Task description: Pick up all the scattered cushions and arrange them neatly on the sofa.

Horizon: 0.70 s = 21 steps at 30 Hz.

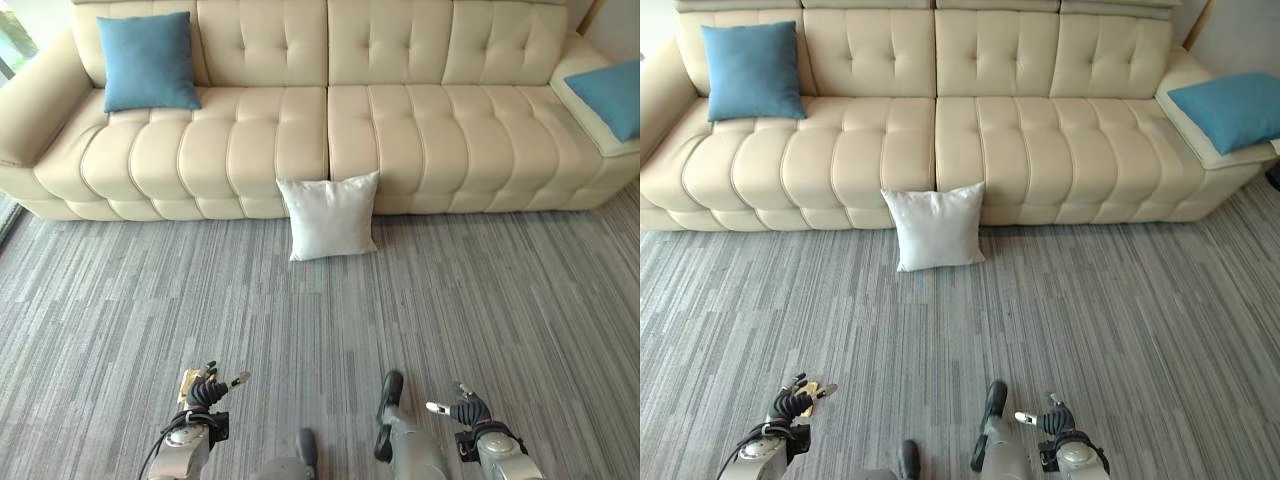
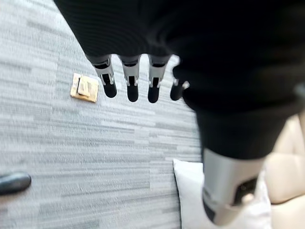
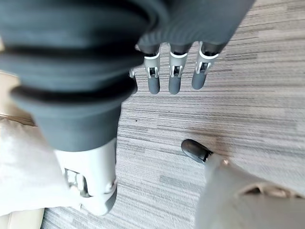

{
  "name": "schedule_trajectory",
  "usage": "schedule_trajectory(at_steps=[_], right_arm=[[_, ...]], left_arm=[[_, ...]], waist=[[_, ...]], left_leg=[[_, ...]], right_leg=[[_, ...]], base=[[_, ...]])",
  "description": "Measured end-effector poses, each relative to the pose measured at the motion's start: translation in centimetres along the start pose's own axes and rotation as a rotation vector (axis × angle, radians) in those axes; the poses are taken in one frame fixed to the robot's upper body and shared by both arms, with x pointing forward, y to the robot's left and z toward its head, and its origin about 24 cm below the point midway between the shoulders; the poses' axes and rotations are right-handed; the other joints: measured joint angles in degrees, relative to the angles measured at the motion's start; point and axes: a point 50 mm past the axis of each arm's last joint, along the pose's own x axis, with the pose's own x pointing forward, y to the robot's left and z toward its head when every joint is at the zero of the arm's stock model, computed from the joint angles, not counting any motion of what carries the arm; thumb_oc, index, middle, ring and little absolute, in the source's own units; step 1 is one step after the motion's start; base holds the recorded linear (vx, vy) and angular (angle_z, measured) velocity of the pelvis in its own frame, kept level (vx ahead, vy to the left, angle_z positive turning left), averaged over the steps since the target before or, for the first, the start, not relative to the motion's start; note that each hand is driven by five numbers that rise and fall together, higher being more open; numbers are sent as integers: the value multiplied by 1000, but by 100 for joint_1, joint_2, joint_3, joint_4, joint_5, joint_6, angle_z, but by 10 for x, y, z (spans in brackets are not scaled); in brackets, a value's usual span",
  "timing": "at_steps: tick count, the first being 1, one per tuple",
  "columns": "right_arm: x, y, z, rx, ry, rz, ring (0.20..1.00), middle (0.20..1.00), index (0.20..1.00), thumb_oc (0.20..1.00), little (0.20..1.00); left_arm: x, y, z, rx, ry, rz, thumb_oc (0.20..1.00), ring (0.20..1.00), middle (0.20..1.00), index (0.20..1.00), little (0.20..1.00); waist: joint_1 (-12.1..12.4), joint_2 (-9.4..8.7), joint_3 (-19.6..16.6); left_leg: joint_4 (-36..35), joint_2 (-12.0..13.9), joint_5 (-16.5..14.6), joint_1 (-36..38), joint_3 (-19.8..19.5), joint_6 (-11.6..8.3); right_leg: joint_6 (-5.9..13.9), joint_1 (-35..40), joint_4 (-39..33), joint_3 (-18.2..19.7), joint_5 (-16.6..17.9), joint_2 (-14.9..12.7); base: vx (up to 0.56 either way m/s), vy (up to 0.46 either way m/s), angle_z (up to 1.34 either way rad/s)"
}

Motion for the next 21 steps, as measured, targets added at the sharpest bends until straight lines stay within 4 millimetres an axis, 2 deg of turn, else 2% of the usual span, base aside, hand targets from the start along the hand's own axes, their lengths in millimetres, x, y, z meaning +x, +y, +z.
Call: schedule_trajectory(at_steps=[1, 2, 4, 5, 6, 7, 8, 9, 10, 11, 12, 13, 14, 16, 17, 19, 20, 21], right_arm=[[1, -2, 2, -2, -8, -7, 1000, 1000, 1000, 1000, 1000], [1, -4, 2, -4, -10, -11, 1000, 1000, 1000, 1000, 1000], [3, -7, 12, -8, -40, -21, 1000, 1000, 1000, 1000, 1000], [4, -11, 17, -12, -59, -28, 1000, 1000, 1000, 1000, 1000], [5, -14, 20, -20, -66, -36, 1000, 1000, 1000, 1000, 1000], [6, -17, 22, -25, -70, -42, 1000, 1000, 1000, 1000, 1000], [6, -18, 22, -28, -70, -44, 1000, 1000, 1000, 1000, 1000], [6, -19, 23, -29, -69, -46, 1000, 1000, 1000, 1000, 1000], [6, -19, 21, -25, -64, -45, 1000, 1000, 1000, 1000, 1000], [6, -20, 20, -27, -62, -47, 1000, 1000, 1000, 1000, 1000], [5, -20, 18, -28, -57, -46, 1000, 1000, 1000, 1000, 1000], [5, -19, 16, -34, -50, -43, 1000, 1000, 1000, 1000, 1000], [5, -18, 13, -41, -33, -41, 1000, 1000, 1000, 1000, 1000], [5, -18, 9, -46, -19, -40, 1000, 1000, 1000, 1000, 1000], [5, -19, 7, -45, -11, -44, 1000, 1000, 1000, 1000, 1000], [4, -20, 5, -42, -7, -46, 1000, 1000, 1000, 1000, 1000], [4, -20, 4, -49, -4, -46, 1000, 1000, 1000, 1000, 1000], [3, -19, 1, -48, 1, -43, 1000, 1000, 1000, 1000, 1000]], left_arm=[[1, -2, 2, -10, -5, -4, 1000, 1000, 1000, 1000, 1000], [1, -2, 2, -27, -3, -5, 1000, 1000, 1000, 1000, 1000], [1, -2, 2, -43, 0, -6, 1000, 1000, 1000, 1000, 1000], [1, -4, 2, -48, -2, -10, 1000, 1000, 1000, 1000, 1000], [1, -7, 2, -55, -1, -15, 1000, 1000, 1000, 1000, 1000], [0, -8, 2, -61, -1, -19, 1000, 1000, 1000, 1000, 1000], [0, -9, 4, -63, -8, -22, 1000, 1000, 1000, 1000, 1000], [0, -10, 6, -66, -19, -25, 1000, 1000, 1000, 1000, 1000], [0, -10, 7, -66, -22, -26, 1000, 1000, 1000, 1000, 1000], [0, -10, 7, -65, -22, -27, 1000, 1000, 1000, 1000, 1000], [0, -10, 7, -65, -20, -27, 1000, 1000, 1000, 1000, 1000], [-1, -10, 5, -64, -16, -26, 1000, 1000, 1000, 1000, 1000], [1, -11, 6, -64, -16, -28, 1000, 1000, 1000, 1000, 1000], [1, -11, 6, -63, -11, -27, 1000, 1000, 1000, 1000, 1000], [0, -10, 3, -61, 0, -24, 1000, 1000, 1000, 1000, 1000], [0, -9, -3, -56, 23, -17, 1000, 1000, 1000, 1000, 1000], [0, -7, -7, -53, 41, -12, 1000, 1000, 1000, 1000, 1000], [-1, -5, -13, -48, 62, -5, 1000, 1000, 1000, 1000, 1000]], waist=[[16, 7, -31], [20, -38, -56], [84, -135, -120], [95, -124, -124], [105, -98, -125], [120, -78, -118], [121, -72, -114], [147, -70, -99], [154, -87, -64], [153, -91, 3], [154, -91, 5], [191, -73, 30], [209, -38, 44], [308, 11, 106], [335, 27, 108], [359, 74, 122], [393, 104, 109], [429, 130, 74]], left_leg=[[417, 270, -54, 8, -52, -179], [719, 339, -82, -26, -75, -220], [1999, 491, -163, -508, -168, -347], [2829, 572, -161, -906, -289, -404], [3328, 665, -266, -1233, -412, -582], [3396, 668, -274, -1472, -444, -604], [3221, 669, -269, -1626, -423, -607], [2710, 661, -257, -1656, -392, -609], [1788, 651, -158, -1518, -259, -628], [1101, 663, 53, -1465, -277, -678], [771, 692, 239, -1486, -290, -685], [351, 717, 484, -1553, -363, -753], [-43, 779, 733, -1672, -471, -791], [-70, 857, 971, -1896, -424, -761], [-72, 810, 1045, -1963, -345, -736], [-73, 727, 1059, -2019, -186, -717], [-44, 670, 1091, -1895, -117, -600], [-55, 572, 1325, -1744, -93, -376]], right_leg=[[-151, 355, -223, -100, 109, 279], [-224, 536, -340, -102, 137, 378], [-540, 747, -425, -87, 32, 484], [-737, 793, -412, -86, -45, 537], [-838, 825, -392, -86, -66, 570], [-927, 852, -390, -85, -42, 592], [-970, 868, -390, -86, -101, 617], [-971, 916, -390, -75, -161, 651], [-979, 1063, -391, -80, -250, 683], [-910, 1234, -394, -87, -369, 716], [-859, 1304, -396, -95, -417, 741], [-689, 1384, -424, -96, -597, 761], [-706, 1429, -431, -126, -685, 831], [-734, 1562, -430, -143, -744, 882], [-781, 1646, -431, -135, -884, 848], [-721, 1842, -429, -139, -967, 775], [-562, 1996, -417, -87, -1053, 693], [-374, 2163, -392, -18, -1121, 587]], base=[[187, -140, 31], [166, -131, 28], [134, -106, -3], [118, -54, -16], [153, -22, -12], [186, 4, -10], [208, 25, -6], [219, 43, -6], [220, 69, -6], [298, 126, 0], [318, 155, 5], [298, 146, 14], [234, 115, 17], [247, 141, 3], [367, 280, 2], [356, 304, 3], [280, 262, -25], [245, 240, -33]])
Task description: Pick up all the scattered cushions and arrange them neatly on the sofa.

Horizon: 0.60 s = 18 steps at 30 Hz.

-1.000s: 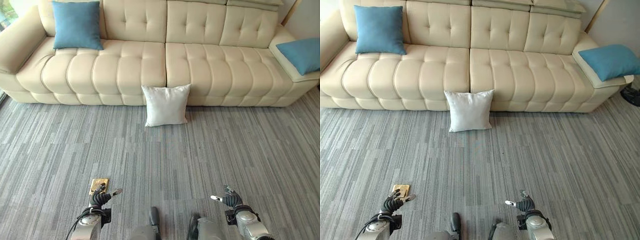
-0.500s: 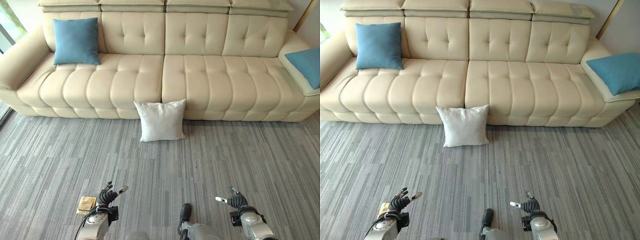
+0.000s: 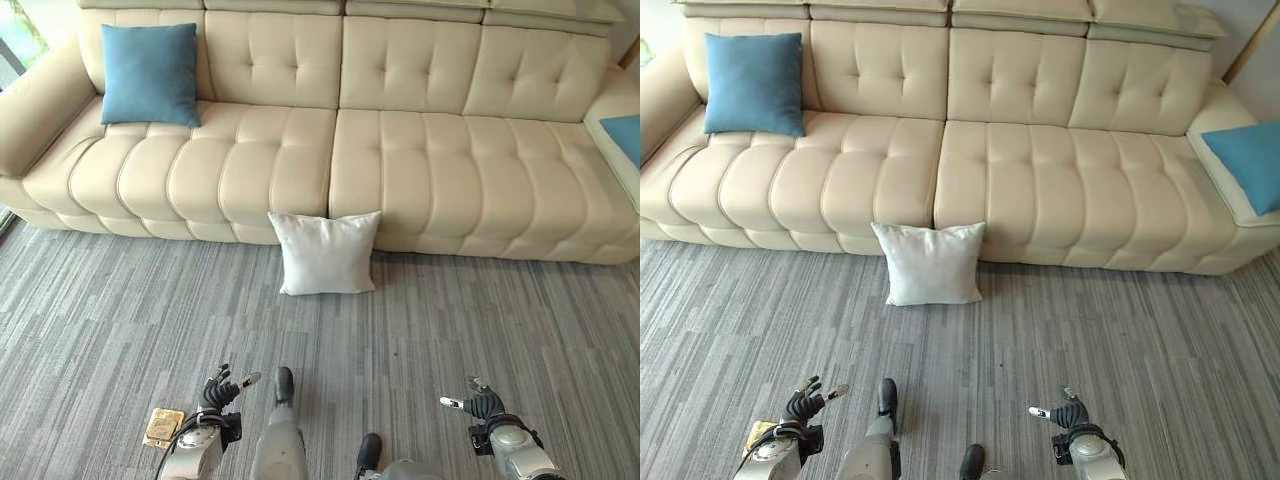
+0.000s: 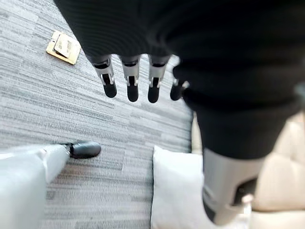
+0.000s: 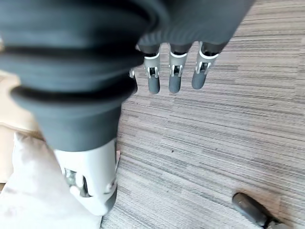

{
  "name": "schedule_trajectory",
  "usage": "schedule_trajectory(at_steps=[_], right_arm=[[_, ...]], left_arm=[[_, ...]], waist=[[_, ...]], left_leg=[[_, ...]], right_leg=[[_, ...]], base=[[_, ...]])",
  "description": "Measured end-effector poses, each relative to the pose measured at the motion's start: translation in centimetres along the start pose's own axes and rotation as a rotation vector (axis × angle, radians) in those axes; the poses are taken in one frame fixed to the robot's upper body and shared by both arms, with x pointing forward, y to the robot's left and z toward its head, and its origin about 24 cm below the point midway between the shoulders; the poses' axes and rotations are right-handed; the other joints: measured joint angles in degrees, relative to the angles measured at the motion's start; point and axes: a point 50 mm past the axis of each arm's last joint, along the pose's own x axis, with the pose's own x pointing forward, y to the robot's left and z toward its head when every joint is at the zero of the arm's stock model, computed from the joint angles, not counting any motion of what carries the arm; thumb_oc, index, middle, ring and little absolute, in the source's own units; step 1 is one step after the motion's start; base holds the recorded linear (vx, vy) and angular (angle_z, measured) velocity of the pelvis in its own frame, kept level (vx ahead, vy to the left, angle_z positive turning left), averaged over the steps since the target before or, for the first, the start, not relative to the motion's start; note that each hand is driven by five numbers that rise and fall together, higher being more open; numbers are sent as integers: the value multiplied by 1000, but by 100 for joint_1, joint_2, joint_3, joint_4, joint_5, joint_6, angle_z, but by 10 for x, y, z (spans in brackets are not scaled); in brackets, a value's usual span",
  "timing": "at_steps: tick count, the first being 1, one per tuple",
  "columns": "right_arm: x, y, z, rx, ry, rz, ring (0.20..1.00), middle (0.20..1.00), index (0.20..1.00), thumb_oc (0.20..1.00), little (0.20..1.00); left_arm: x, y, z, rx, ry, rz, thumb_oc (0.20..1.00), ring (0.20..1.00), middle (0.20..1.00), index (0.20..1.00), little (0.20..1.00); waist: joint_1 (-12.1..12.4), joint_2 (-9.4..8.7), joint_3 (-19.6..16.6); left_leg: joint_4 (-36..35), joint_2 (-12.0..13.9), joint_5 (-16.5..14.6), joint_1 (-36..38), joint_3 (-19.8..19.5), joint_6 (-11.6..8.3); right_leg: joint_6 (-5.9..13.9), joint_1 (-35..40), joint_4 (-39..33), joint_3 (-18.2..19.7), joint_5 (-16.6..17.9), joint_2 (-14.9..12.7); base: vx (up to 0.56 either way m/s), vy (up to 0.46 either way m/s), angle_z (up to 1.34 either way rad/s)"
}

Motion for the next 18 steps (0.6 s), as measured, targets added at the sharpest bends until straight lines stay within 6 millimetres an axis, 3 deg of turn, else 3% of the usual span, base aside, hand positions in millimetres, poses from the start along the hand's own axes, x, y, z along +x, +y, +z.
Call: schedule_trajectory(at_steps=[1, 2, 3, 6, 7, 10, 11, 13, 14, 16, 18], right_arm=[[-1, 4, -2, 5, 6, 11, 1000, 1000, 1000, 1000, 1000], [-1, 14, 1, 24, -2, 33, 1000, 1000, 1000, 1000, 1000], [0, 20, 7, 37, -15, 46, 1000, 1000, 1000, 1000, 1000], [0, 32, 14, 46, -33, 84, 1000, 1000, 1000, 1000, 1000], [-1, 36, 12, 31, -29, 99, 1000, 1000, 1000, 1000, 1000], [-2, 39, 12, 18, -32, 113, 1000, 1000, 1000, 1000, 1000], [-2, 39, 12, 17, -32, 112, 1000, 1000, 1000, 1000, 1000], [-3, 38, 8, 8, -19, 111, 1000, 1000, 1000, 1000, 1000], [-5, 37, 2, 5, -4, 109, 1000, 1000, 1000, 1000, 1000], [-5, 36, -3, 6, 11, 105, 1000, 1000, 1000, 1000, 1000], [-9, 35, -16, 0, 61, 103, 1000, 1000, 1000, 1000, 1000]], left_arm=[[0, 3, -1, 7, 5, 6, 1000, 1000, 1000, 1000, 1000], [3, 9, 9, 24, -22, 16, 1000, 1000, 1000, 1000, 1000], [7, 10, 24, 30, -63, 17, 1000, 1000, 1000, 1000, 1000], [8, 19, 27, 51, -68, 38, 1000, 1000, 1000, 1000, 1000], [8, 22, 27, 56, -69, 44, 1000, 1000, 1000, 1000, 1000], [5, 25, 19, 61, -47, 52, 1000, 1000, 1000, 1000, 1000], [4, 24, 13, 59, -31, 49, 1000, 1000, 1000, 1000, 1000], [1, 23, 4, 53, -8, 45, 1000, 1000, 1000, 1000, 1000], [2, 22, 5, 48, -8, 47, 1000, 1000, 1000, 1000, 1000], [2, 21, 6, 40, -9, 45, 1000, 1000, 1000, 1000, 1000], [1, 9, 9, 37, -32, 10, 1000, 1000, 1000, 1000, 1000]], waist=[[19, -97, -89], [24, -318, -182], [42, -326, -183], [23, -255, -176], [17, -265, -182], [13, -242, -160], [-54, -201, -151], [-129, -145, -116], [-236, -154, -110], [-287, -230, -121], [-291, -265, -194]], left_leg=[[23, -205, 297, 69, 103, 298], [26, -654, 173, 74, 192, 590], [28, -794, 35, 150, 270, 792], [27, -833, -244, 496, 332, 967], [26, -833, -346, 627, 429, 991], [23, -858, -672, 913, 617, 1137], [21, -856, -729, 997, 657, 1124], [21, -851, -796, 1169, 816, 945], [21, -867, -937, 1251, 776, 808], [-17, -920, -1122, 1333, 738, 750], [25, -867, -1325, 1700, 414, 514]], right_leg=[[204, 8, 41, 89, -85, -214], [305, -59, 251, 113, -100, -675], [402, -246, 568, 238, -89, -858], [735, -854, 2193, 482, -94, -1100], [974, -1114, 2779, 582, -261, -1180], [1110, -2139, 3820, 570, -415, -1305], [1001, -2384, 3763, 473, -476, -1287], [886, -2599, 2378, 71, -333, -1188], [891, -2742, 949, -91, 134, -1021], [917, -2762, 24, -52, 465, -927], [457, -2297, 311, 117, 881, -749]], base=[[209, 222, -16], [261, 315, -3], [249, 324, -11], [173, 239, -18], [137, 179, -16], [186, 120, -38], [226, 2, -26], [287, -68, -19], [432, -171, -13], [480, -249, 28], [422, -339, 83]])
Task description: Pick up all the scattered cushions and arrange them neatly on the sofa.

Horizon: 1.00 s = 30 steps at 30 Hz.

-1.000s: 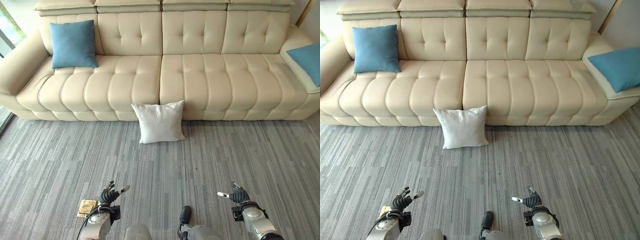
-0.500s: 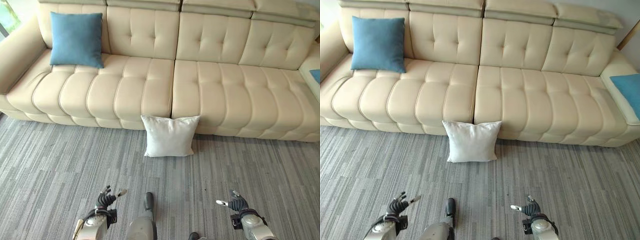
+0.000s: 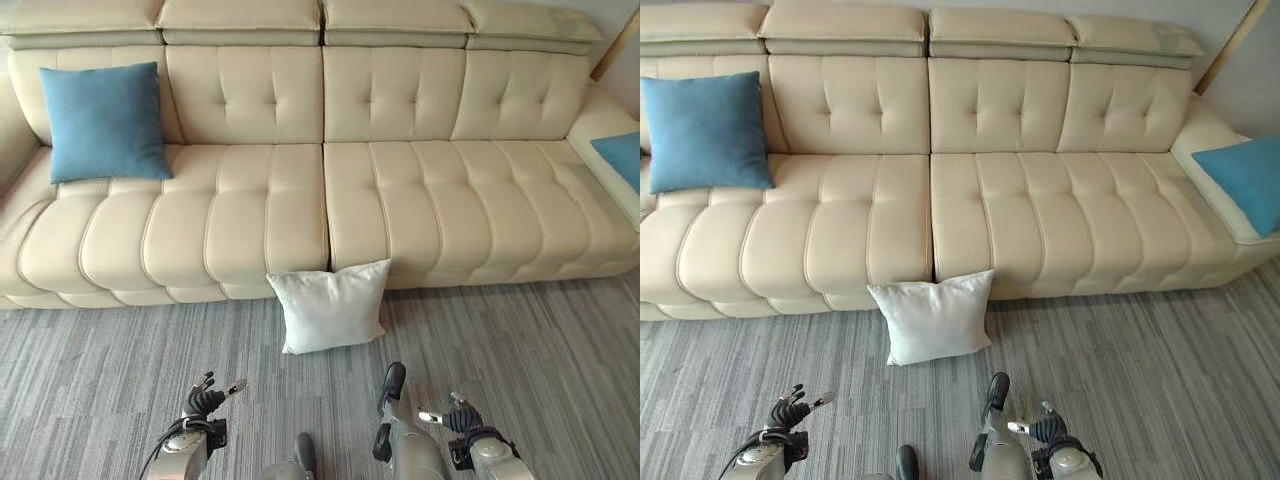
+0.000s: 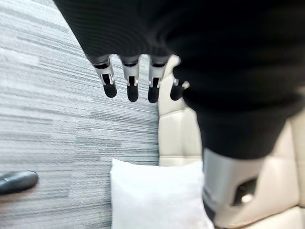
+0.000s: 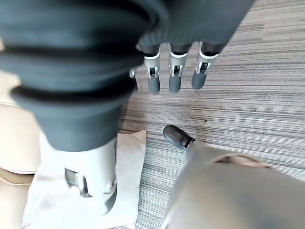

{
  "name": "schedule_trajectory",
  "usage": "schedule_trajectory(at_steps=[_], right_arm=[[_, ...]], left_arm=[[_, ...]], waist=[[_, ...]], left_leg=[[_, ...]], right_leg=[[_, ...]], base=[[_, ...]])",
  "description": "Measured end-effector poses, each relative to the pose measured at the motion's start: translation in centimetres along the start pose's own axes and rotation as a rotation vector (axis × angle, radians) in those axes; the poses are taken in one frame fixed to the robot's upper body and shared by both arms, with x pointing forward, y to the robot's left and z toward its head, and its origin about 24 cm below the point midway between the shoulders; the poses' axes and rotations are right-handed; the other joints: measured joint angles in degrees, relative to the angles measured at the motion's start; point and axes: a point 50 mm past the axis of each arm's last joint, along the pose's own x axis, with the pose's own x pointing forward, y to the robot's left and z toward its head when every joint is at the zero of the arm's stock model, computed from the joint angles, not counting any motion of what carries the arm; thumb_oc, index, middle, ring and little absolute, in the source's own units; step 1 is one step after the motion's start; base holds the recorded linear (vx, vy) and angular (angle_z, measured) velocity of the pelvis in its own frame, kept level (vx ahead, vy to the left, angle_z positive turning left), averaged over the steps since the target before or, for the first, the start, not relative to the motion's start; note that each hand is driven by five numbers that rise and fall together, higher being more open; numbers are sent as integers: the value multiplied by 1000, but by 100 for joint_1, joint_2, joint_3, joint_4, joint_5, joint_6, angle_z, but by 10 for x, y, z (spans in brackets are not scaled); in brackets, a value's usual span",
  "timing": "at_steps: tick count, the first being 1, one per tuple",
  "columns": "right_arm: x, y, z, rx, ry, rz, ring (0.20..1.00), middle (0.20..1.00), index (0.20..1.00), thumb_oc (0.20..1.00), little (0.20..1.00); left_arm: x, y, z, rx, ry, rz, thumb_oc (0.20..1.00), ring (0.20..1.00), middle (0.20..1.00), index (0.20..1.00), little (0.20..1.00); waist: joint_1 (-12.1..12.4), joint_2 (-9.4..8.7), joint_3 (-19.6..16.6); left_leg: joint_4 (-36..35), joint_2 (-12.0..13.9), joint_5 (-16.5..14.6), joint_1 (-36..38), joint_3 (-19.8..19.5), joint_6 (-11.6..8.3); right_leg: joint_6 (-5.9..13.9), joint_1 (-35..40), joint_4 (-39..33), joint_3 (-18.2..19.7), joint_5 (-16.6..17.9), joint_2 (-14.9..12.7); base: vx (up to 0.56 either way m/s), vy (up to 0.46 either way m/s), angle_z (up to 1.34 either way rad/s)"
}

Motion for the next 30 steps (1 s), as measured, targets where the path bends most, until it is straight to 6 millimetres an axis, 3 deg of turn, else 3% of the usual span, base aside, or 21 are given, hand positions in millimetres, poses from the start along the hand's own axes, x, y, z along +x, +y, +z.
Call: schedule_trajectory(at_steps=[1, 2, 4, 6, 8, 9, 11, 12, 15, 18, 19, 23, 26, 30], right_arm=[[2, -6, 1, -9, 3, -14, 1000, 1000, 1000, 1000, 1000], [3, -8, 3, -11, -3, -19, 1000, 1000, 1000, 1000, 1000], [5, -15, 15, -16, -39, -37, 1000, 1000, 1000, 1000, 1000], [8, -25, 35, -25, -109, -62, 1000, 1000, 1000, 1000, 1000], [9, -30, 39, -30, -121, -78, 1000, 1000, 1000, 1000, 1000], [8, -33, 37, -32, -114, -83, 1000, 1000, 1000, 1000, 1000], [8, -34, 33, -32, -100, -85, 1000, 1000, 1000, 1000, 1000], [8, -34, 29, -36, -87, -85, 1000, 1000, 1000, 1000, 1000], [6, -33, 18, -41, -56, -82, 1000, 1000, 1000, 1000, 1000], [4, -34, 7, -43, -22, -85, 1000, 1000, 1000, 1000, 1000], [3, -34, 1, -38, -6, -86, 1000, 1000, 1000, 1000, 1000], [2, -20, -1, -20, -4, -53, 1000, 1000, 1000, 1000, 1000], [3, -9, 6, -6, -22, -21, 1000, 1000, 1000, 1000, 1000], [4, -5, 7, -7, -19, -13, 1000, 1000, 1000, 1000, 1000]], left_arm=[[-3, -6, -3, -2, -1, -22, 1000, 1000, 1000, 1000, 1000], [-3, -6, -3, -4, -3, -23, 1000, 1000, 1000, 1000, 1000], [-2, -8, 3, -4, -19, -31, 1000, 1000, 1000, 1000, 1000], [-3, -9, -3, -7, -5, -34, 1000, 1000, 1000, 1000, 1000], [-3, -9, -1, -8, -10, -34, 1000, 1000, 1000, 1000, 1000], [-1, -11, 6, -10, -28, -39, 1000, 1000, 1000, 1000, 1000], [-1, -11, 5, -9, -25, -38, 1000, 1000, 1000, 1000, 1000], [0, -11, 6, -10, -28, -39, 1000, 1000, 1000, 1000, 1000], [0, -12, 5, -10, -25, -39, 1000, 1000, 1000, 1000, 1000], [-1, -12, 4, -10, -21, -40, 1000, 1000, 1000, 1000, 1000], [-1, -12, 3, -9, -19, -39, 1000, 1000, 1000, 1000, 1000], [-1, -9, 3, -2, -15, -32, 1000, 1000, 1000, 1000, 1000], [-1, -1, -1, 15, -5, -15, 1000, 1000, 1000, 1000, 1000], [0, 4, -11, 25, 41, 2, 1000, 1000, 1000, 1000, 1000]], waist=[[21, 159, -29], [71, 105, -40], [151, -18, -19], [174, 78, -12], [159, 110, 29], [107, 86, 93], [40, 83, 101], [33, 104, 98], [33, 158, 111], [32, 272, 80], [39, 351, 68], [47, 179, -21], [92, 100, -68], [155, -83, -71]], left_leg=[[683, 407, -196, 34, -228, -328], [1138, 455, -223, -133, -282, -377], [2842, 601, -359, -1038, -503, -554], [3050, 681, -408, -1412, -813, -725], [2831, 720, -364, -1556, -885, -775], [1810, 782, -236, -1467, -840, -750], [886, 904, 146, -1393, -808, -871], [506, 980, 334, -1276, -797, -859], [140, 1212, 742, -1286, -893, -927], [47, 1235, 967, -1099, -876, -871], [-34, 1161, 1105, -941, -814, -765], [-29, 611, 998, -849, -690, -445], [-10, 365, 929, -832, -587, -275], [-44, 263, 840, -858, -515, -186]], right_leg=[[-343, 517, -253, -43, 235, 368], [-452, 646, -350, -25, 286, 428], [-844, 719, -306, -17, 364, 456], [-959, 822, -307, 21, 197, 628], [-1024, 973, -307, -5, 67, 739], [-1010, 1210, -309, -30, -108, 821], [-728, 1343, -317, -34, -323, 853], [-745, 1383, -313, -38, -311, 901], [-779, 1478, -332, -53, -341, 987], [-751, 1565, -343, -40, -377, 1007], [-604, 1629, -341, -35, -411, 965], [-248, 1703, -328, 31, -350, 435], [-133, 1671, -311, 107, -296, 178], [-61, 1594, -309, 153, -262, 59]], base=[[169, -224, 62], [139, -195, 58], [86, -76, 0], [117, -32, -27], [193, 58, -4], [220, 94, 0], [147, 88, 7], [131, 106, 0], [112, 101, -8], [117, 140, 2], [122, 170, 8], [88, 168, 4], [49, 231, -8], [-12, 200, -11]])
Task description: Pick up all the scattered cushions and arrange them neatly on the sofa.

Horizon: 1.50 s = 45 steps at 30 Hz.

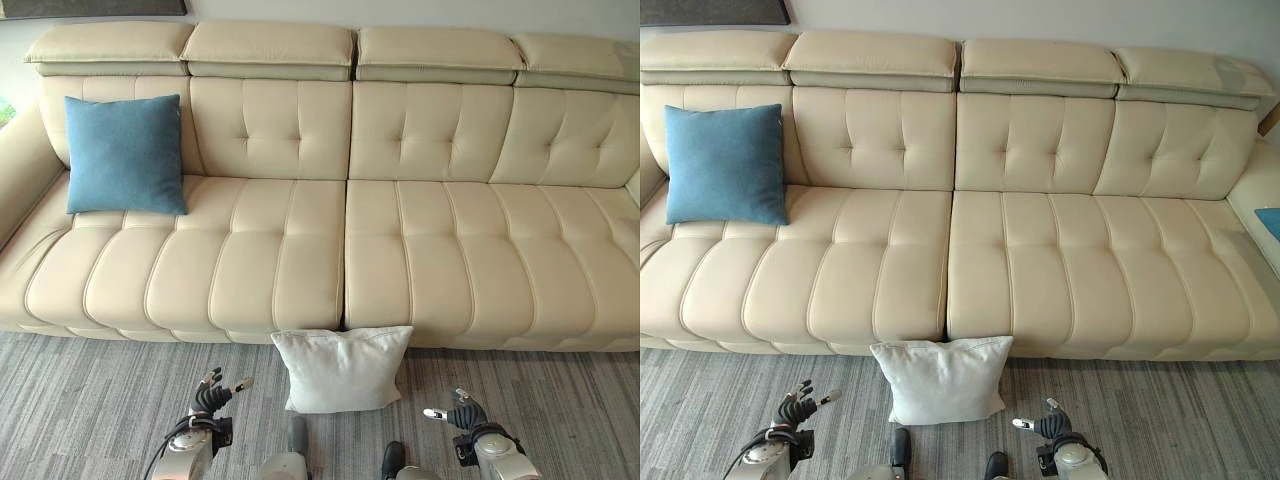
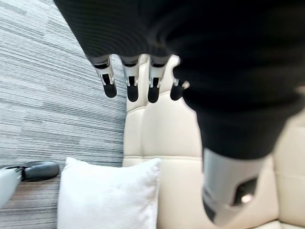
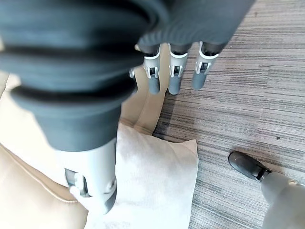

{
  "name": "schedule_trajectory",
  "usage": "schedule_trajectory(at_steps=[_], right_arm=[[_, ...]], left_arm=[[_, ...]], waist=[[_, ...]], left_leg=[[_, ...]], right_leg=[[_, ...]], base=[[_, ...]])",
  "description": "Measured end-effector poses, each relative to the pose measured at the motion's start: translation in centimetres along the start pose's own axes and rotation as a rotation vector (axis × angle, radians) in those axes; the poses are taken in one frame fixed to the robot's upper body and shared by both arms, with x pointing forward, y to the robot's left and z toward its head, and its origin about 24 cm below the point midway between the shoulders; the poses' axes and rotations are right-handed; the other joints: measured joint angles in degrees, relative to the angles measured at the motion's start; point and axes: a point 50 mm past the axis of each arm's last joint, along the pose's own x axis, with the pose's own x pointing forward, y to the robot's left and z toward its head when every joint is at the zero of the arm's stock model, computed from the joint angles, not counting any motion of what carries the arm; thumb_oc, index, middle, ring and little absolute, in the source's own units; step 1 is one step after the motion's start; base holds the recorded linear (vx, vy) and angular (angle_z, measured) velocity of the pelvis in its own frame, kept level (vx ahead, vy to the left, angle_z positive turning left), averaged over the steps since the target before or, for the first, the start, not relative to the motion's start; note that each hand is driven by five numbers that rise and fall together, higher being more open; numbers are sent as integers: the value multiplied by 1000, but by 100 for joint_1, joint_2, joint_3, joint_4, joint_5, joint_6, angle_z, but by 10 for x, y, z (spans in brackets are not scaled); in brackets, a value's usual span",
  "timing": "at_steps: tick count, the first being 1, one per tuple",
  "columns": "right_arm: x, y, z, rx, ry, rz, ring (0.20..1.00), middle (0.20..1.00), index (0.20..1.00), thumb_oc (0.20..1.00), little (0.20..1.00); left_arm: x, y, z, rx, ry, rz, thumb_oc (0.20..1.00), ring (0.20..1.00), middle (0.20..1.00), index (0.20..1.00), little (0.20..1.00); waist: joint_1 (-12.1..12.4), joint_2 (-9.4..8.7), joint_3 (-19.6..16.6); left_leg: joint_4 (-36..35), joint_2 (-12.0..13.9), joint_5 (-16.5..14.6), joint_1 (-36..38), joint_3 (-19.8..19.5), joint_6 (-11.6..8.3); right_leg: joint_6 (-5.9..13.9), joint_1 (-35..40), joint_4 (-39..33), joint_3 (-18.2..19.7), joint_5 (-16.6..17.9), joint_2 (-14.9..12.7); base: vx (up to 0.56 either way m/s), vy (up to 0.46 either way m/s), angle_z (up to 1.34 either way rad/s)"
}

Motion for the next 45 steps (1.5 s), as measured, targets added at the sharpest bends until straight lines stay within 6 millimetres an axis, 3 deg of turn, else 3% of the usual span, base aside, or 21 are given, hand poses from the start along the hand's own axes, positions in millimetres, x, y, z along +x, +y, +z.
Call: schedule_trajectory(at_steps=[4, 5, 7, 8, 13, 14, 17, 18, 20, 24, 25, 26, 27, 29, 30, 32, 35, 37, 40, 45], right_arm=[[-1, 3, -9, 0, 36, 5, 1000, 1000, 1000, 1000, 1000], [1, 1, -9, -7, 48, 2, 1000, 1000, 1000, 1000, 1000], [-2, 5, -16, -7, 66, 11, 1000, 1000, 1000, 1000, 1000], [-2, 9, -16, -3, 67, 21, 1000, 1000, 1000, 1000, 1000], [-3, 11, -21, -1, 93, 25, 1000, 1000, 1000, 1000, 1000], [-2, 10, -21, -4, 101, 21, 1000, 1000, 1000, 1000, 1000], [1, 5, -16, -12, 87, 9, 1000, 1000, 1000, 1000, 1000], [1, 2, -16, -18, 86, 2, 1000, 1000, 1000, 1000, 1000], [1, -1, -14, -21, 81, -5, 1000, 1000, 1000, 1000, 1000], [3, -4, -10, -42, 69, -14, 1000, 1000, 1000, 1000, 1000], [6, -5, -5, -67, 64, -17, 1000, 1000, 1000, 1000, 1000], [12, -9, 10, -72, 37, -46, 1000, 1000, 1000, 1000, 1000], [16, -14, 23, -74, 16, -70, 1000, 1000, 1000, 1000, 1000], [25, -37, 82, -50, -120, -159, 1000, 1000, 1000, 1000, 1000], [26, -47, 106, -41, -181, -190, 1000, 1000, 1000, 1000, 1000], [23, -63, 147, 4, -278, -245, 1000, 1000, 1000, 1000, 1000], [14, -77, 192, 52, -406, -298, 1000, 1000, 1000, 1000, 1000], [-11, -102, 255, 104, -599, -381, 1000, 1000, 1000, 1000, 1000], [-40, -107, 308, 148, -782, -410, 1000, 1000, 1000, 1000, 1000], [-86, -107, 363, 153, -1016, -428, 1000, 1000, 1000, 1000, 1000]], left_arm=[[1, 2, -1, 9, 14, 7, 1000, 1000, 1000, 1000, 1000], [2, 2, -1, 10, 15, 4, 1000, 1000, 1000, 1000, 1000], [3, 6, 2, 18, 7, 13, 1000, 1000, 1000, 1000, 1000], [3, 10, 4, 26, 2, 26, 1000, 1000, 1000, 1000, 1000], [4, 13, -1, 40, 25, 32, 1000, 1000, 1000, 1000, 1000], [3, 10, -4, 36, 34, 26, 1000, 1000, 1000, 1000, 1000], [0, 1, -11, 32, 47, 2, 1000, 1000, 1000, 1000, 1000], [-1, -5, -18, 33, 70, -13, 1000, 1000, 1000, 1000, 1000], [-3, -9, -25, 31, 99, -21, 1000, 1000, 1000, 1000, 1000], [0, -11, -25, 32, 109, -17, 1000, 1000, 1000, 1000, 1000], [6, -13, -14, 33, 90, -15, 1000, 1000, 1000, 1000, 1000], [12, -10, -13, 37, 110, 19, 1000, 1000, 1000, 1000, 1000], [19, -9, -1, 42, 95, 43, 1000, 1000, 1000, 1000, 1000], [33, -2, 49, 34, -19, 97, 1000, 1000, 1000, 1000, 1000], [36, 1, 66, 33, -64, 114, 1000, 1000, 1000, 1000, 1000], [40, 11, 93, 8, -123, 154, 1000, 1000, 1000, 1000, 1000], [41, 21, 125, 3, -202, 206, 1000, 1000, 1000, 1000, 1000], [31, 37, 201, -19, -429, 244, 1000, 1000, 1000, 1000, 1000], [14, 38, 261, -24, -602, 257, 1000, 1000, 1000, 1000, 1000], [-19, 16, 326, 17, -831, 203, 1000, 1000, 1000, 1000, 1000]], waist=[[0, -217, 54], [16, -131, 128], [-32, -114, 158], [-25, -153, 154], [-98, -207, 162], [-96, -195, 170], [-102, -1, 237], [-108, 95, 225], [-113, 113, 212], [-108, 122, 208], [-101, 139, 273], [-60, 226, 397], [-57, 161, 476], [-39, 261, 1041], [-9, 311, 1354], [14, 333, 1805], [6, 315, 1986], [-69, 222, 2068], [-170, 154, 2193], [-259, 118, 2201]], left_leg=[[-4, -21, -68, -12, 102, 73], [-7, 104, -62, -14, 124, 103], [-8, 112, -70, 15, 143, 156], [-8, 156, -81, 10, 208, 180], [-8, 88, -78, -96, 204, 173], [-9, 84, -71, -78, 192, 156], [-9, 239, -74, -105, 63, 58], [-8, 328, -85, -143, 23, 19], [-7, 405, -46, -197, -88, -59], [-7, 440, -44, -296, -136, -103], [35, 399, 64, -501, -249, -203], [244, 392, 100, -827, -248, -273], [478, 381, 97, -1113, -280, -270], [1194, 383, 12, -2193, -398, -251], [1321, 420, -135, -2344, -418, -261], [1370, 429, -136, -2578, -406, -268], [1492, 413, -97, -3032, -407, -253], [1947, 393, -112, -4310, -450, -214], [2430, 389, -175, -5201, -552, -174], [2900, 377, -298, -6015, -569, -152]], right_leg=[[68, -300, 455, 161, -63, -75], [110, -726, 1226, 225, -99, -67], [231, -1017, 1674, 296, -164, -125], [321, -1218, 1728, 281, -358, -92], [389, -1253, 546, 288, -416, -70], [347, -1205, 454, 287, -230, -76], [344, -1061, 156, 236, -91, 131], [309, -980, -38, 203, -35, 247], [179, -965, -40, 105, 135, 329], [36, -986, -37, -46, 240, 346], [-88, -1153, -4, -80, 374, 333], [-99, -1413, 139, -101, 341, 298], [-102, -1654, 272, -155, 320, 240], [-231, -2600, 865, -186, 217, 192], [-326, -2792, 1060, -172, 180, 190], [-404, -3131, 1304, -141, 208, 150], [-444, -3625, 1496, -81, 226, 101], [-520, -4918, 2031, -43, 151, -33], [-607, -5735, 2424, -25, 85, -90], [-634, -6576, 2931, 63, -52, -178]], base=[[-46, 153, -19], [-22, 98, -18], [47, 58, -18], [73, 20, -28], [101, -14, 6], [116, -48, 21], [113, -43, 9], [82, -43, 14], [58, -40, 26], [3, -41, 25], [-110, -66, 40], [-163, -76, 34], [-19, -42, 25], [15, -31, 20], [-52, 2, -2], [-45, 4, -5], [-119, -4, 0], [-96, -4, 10], [-7, 22, 5], [0, 0, 0]])
